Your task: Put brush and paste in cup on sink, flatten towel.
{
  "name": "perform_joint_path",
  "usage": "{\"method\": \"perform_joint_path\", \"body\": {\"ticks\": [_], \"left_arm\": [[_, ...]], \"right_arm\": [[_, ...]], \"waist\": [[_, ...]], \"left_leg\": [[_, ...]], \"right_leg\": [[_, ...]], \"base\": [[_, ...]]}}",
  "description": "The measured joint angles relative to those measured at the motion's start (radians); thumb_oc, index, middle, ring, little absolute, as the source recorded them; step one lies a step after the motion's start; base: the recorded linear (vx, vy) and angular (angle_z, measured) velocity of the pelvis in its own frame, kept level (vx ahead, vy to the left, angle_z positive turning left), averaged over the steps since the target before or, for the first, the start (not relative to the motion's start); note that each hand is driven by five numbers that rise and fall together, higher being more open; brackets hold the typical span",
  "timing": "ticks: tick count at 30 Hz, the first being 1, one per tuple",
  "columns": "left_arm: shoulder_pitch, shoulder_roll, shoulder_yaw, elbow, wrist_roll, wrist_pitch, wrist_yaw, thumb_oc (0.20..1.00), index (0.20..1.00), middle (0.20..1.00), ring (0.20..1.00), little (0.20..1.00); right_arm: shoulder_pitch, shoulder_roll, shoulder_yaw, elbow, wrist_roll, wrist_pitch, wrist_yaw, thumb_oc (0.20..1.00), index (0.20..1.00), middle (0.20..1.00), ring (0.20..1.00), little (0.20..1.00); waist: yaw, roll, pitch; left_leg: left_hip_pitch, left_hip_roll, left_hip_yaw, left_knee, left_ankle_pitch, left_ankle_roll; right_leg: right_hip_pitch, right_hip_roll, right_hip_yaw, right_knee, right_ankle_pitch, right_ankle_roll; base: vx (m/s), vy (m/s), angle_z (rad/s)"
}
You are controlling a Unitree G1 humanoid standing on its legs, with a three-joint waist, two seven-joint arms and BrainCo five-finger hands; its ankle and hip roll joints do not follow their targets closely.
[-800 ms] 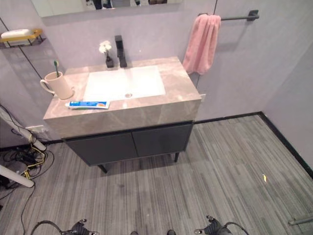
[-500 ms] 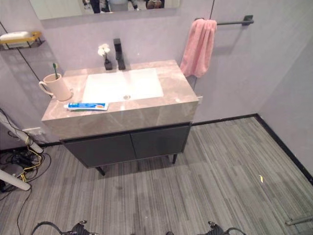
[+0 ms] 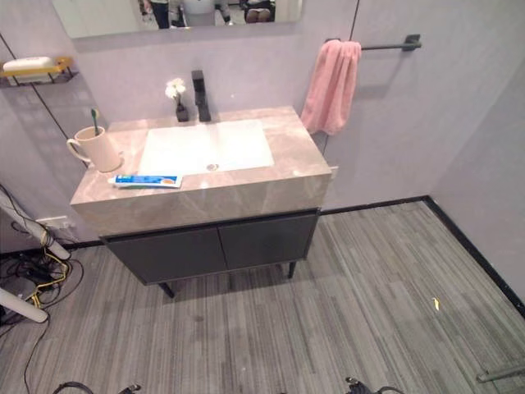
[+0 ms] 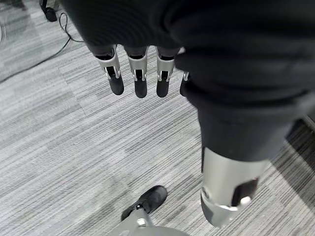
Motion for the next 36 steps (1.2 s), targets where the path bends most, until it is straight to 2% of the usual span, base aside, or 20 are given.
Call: {"method": "perform_joint_path", "body": {"ticks": [5,19,20,21,22,23,24,25,26,27,28,29,30,31,32,33,34,35,36], "left_arm": [[0.004,-0.004,0.046,0.009,-0.046,0.010,0.003,1.000,1.000,1.000,1.000,1.000],[0.005,-0.007,0.051,0.015,-0.063,0.009,0.005,1.000,1.000,1.000,1.000,1.000],[-0.002,-0.006,0.047,0.016,-0.064,0.011,0.004,1.000,1.000,1.000,1.000,1.000],[-0.022,-0.004,0.043,0.016,-0.060,0.011,0.005,1.000,1.000,1.000,1.000,1.000],[-0.046,0.002,0.046,0.016,-0.056,0.012,0.005,1.000,1.000,1.000,1.000,1.000],[-0.065,0.004,0.046,0.017,-0.056,0.012,0.006,1.000,1.000,1.000,1.000,1.000],[-0.081,0.016,0.045,0.010,-0.055,0.012,0.007,1.000,1.000,1.000,1.000,1.000],[-0.083,0.022,0.041,-0.004,-0.055,0.011,0.010,1.000,1.000,1.000,1.000,1.000],[-0.084,0.017,0.004,-0.006,-0.043,0.014,0.021,1.000,1.000,1.000,1.000,1.000],[-0.071,0.017,0.003,0.003,-0.034,0.015,0.021,1.000,1.000,1.000,1.000,1.000],[-0.060,0.020,0.013,0.014,-0.031,0.015,0.023,1.000,1.000,1.000,1.000,1.000],[-0.058,0.019,0.044,0.034,-0.025,0.017,0.025,1.000,1.000,1.000,1.000,1.000],[-0.064,0.019,0.053,0.056,-0.023,0.023,0.025,1.000,1.000,1.000,1.000,1.000],[-0.064,0.017,0.055,0.054,-0.018,0.034,0.025,1.000,1.000,1.000,1.000,1.000],[-0.061,0.020,0.033,0.043,-0.017,0.033,0.027,1.000,1.000,1.000,1.000,1.000],[-0.059,0.026,0.017,0.021,-0.017,0.032,0.027,1.000,1.000,1.000,1.000,1.000],[-0.054,0.031,-0.002,0.000,-0.017,0.029,0.027,1.000,1.000,1.000,1.000,1.000],[-0.073,0.039,-0.007,-0.018,-0.018,0.031,0.028,1.000,1.000,1.000,1.000,1.000],[-0.128,0.041,-0.052,-0.035,-0.019,0.035,0.027,1.000,1.000,1.000,1.000,1.000]], "right_arm": [[0.002,0.003,-0.016,0.018,0.005,0.001,-0.017,1.000,1.000,1.000,1.000,1.000],[-0.001,0.012,-0.032,0.024,0.020,0.013,-0.022,1.000,1.000,1.000,1.000,1.000],[-0.013,0.017,-0.032,0.026,0.038,0.013,-0.024,1.000,1.000,1.000,1.000,1.000],[-0.040,0.015,-0.032,0.019,0.043,0.012,-0.031,1.000,1.000,1.000,1.000,1.000],[-0.080,0.014,-0.031,0.012,0.046,0.011,-0.039,1.000,1.000,1.000,1.000,1.000],[-0.098,0.009,-0.031,-0.015,0.047,0.011,-0.040,1.000,1.000,1.000,1.000,1.000],[-0.098,0.008,-0.032,-0.074,0.059,0.000,-0.043,1.000,1.000,1.000,1.000,1.000],[-0.093,0.009,-0.035,-0.100,0.077,-0.005,-0.048,1.000,1.000,1.000,1.000,1.000],[-0.083,0.014,-0.053,-0.102,0.088,-0.004,-0.055,1.000,1.000,1.000,1.000,1.000],[-0.075,0.013,-0.058,-0.106,0.095,-0.005,-0.056,1.000,1.000,1.000,1.000,1.000],[-0.058,0.013,-0.059,-0.106,0.093,-0.001,-0.056,1.000,1.000,1.000,1.000,1.000],[-0.059,0.010,-0.059,-0.104,0.089,-0.001,-0.056,1.000,1.000,1.000,1.000,1.000],[-0.051,0.009,-0.059,-0.098,0.079,-0.001,-0.056,1.000,1.000,1.000,1.000,1.000],[-0.044,0.005,-0.062,-0.099,0.074,-0.001,-0.056,1.000,1.000,1.000,1.000,1.000],[-0.035,0.006,-0.059,-0.047,0.072,-0.006,-0.054,1.000,1.000,1.000,1.000,1.000],[-0.032,0.004,-0.049,0.015,0.071,0.004,-0.052,1.000,1.000,1.000,1.000,1.000],[-0.023,-0.008,-0.048,0.028,0.070,0.006,-0.052,1.000,1.000,1.000,1.000,1.000],[-0.027,-0.027,-0.050,0.020,0.069,0.001,-0.054,1.000,1.000,1.000,1.000,1.000],[-0.055,-0.054,-0.053,0.029,0.053,0.001,-0.056,1.000,1.000,1.000,1.000,1.000]], "waist": [[0.000,0.001,-0.001],[0.000,-0.006,-0.002],[0.002,-0.005,0.006],[0.002,0.007,0.032],[0.013,0.013,0.072],[0.011,0.014,0.101],[-0.002,-0.006,0.127],[-0.006,-0.018,0.147],[-0.009,-0.007,0.160],[-0.009,0.002,0.165],[-0.005,0.015,0.167],[0.003,0.011,0.170],[0.009,0.016,0.178],[-0.003,0.027,0.174],[-0.007,0.024,0.166],[-0.003,0.018,0.127],[-0.002,0.013,0.098],[-0.009,-0.010,0.097],[-0.023,-0.007,0.107]], "left_leg": [[-0.005,0.001,-0.001,-0.004,-0.004,-0.001],[-0.017,-0.014,0.000,-0.004,-0.008,0.005],[-0.021,-0.026,0.006,-0.005,-0.014,0.016],[-0.030,-0.018,0.017,-0.005,-0.013,0.025],[-0.036,-0.036,0.028,0.000,-0.011,0.062],[-0.039,-0.039,0.025,0.000,-0.009,0.078],[-0.052,-0.078,0.024,0.011,-0.015,0.091],[-0.050,-0.106,0.022,0.014,-0.019,0.108],[-0.042,-0.111,0.033,0.004,-0.018,0.109],[-0.046,-0.115,0.041,-0.002,-0.018,0.108],[-0.058,-0.115,0.067,0.000,-0.018,0.107],[-0.070,-0.118,0.091,0.001,-0.020,0.104],[-0.071,-0.121,0.094,-0.002,-0.023,0.100],[-0.063,-0.122,0.073,-0.003,-0.024,0.099],[-0.048,-0.119,0.047,-0.003,-0.043,0.072],[-0.038,-0.110,0.026,-0.002,-0.059,0.068],[-0.041,-0.107,0.011,0.001,-0.066,0.069],[-0.043,-0.108,-0.012,0.004,-0.062,0.066],[-0.048,-0.094,-0.069,0.013,-0.067,0.058]], "right_leg": [[0.001,0.000,-0.001,0.000,-0.005,0.003],[-0.018,-0.014,-0.001,0.006,-0.002,0.004],[-0.041,-0.019,0.005,0.040,0.005,0.011],[-0.102,-0.019,0.026,0.144,-0.009,0.024],[-0.215,-0.033,0.057,0.337,-0.027,0.044],[-0.294,-0.045,0.072,0.475,-0.031,0.051],[-0.430,-0.088,0.092,0.715,-0.006,0.071],[-0.520,-0.112,0.125,0.841,0.036,0.093],[-0.552,-0.102,0.116,0.778,-0.024,0.105],[-0.543,-0.093,0.092,0.641,-0.043,0.111],[-0.500,-0.068,0.090,0.373,-0.048,0.128],[-0.463,-0.043,0.080,0.109,-0.033,0.154],[-0.439,-0.029,0.081,0.004,-0.024,0.162],[-0.429,-0.017,0.123,0.032,-0.008,0.131],[-0.426,0.007,0.160,0.223,-0.012,0.081],[-0.418,0.028,0.136,0.389,-0.062,0.021],[-0.401,0.042,0.108,0.425,-0.087,-0.003],[-0.363,0.055,0.095,0.392,-0.097,-0.012],[-0.361,0.053,0.051,0.397,-0.139,-0.051]], "base": [[0.02,0.039,0.00],[0.02,0.136,0.00],[-0.05,0.249,-0.26],[-0.05,0.241,-0.58],[-0.05,0.252,-0.65],[-0.02,0.160,-0.44],[0.09,0.102,-0.08],[0.17,0.015,0.02],[0.26,-0.088,-0.02],[0.27,-0.153,-0.09],[0.35,-0.212,-0.18],[0.36,-0.210,-0.28],[0.54,-0.347,-0.05],[0.55,-0.374,0.39],[0.50,-0.358,0.73],[0.41,-0.326,0.64],[0.35,-0.277,0.51],[0.45,-0.307,0.76],[0.34,-0.188,1.01]]}}
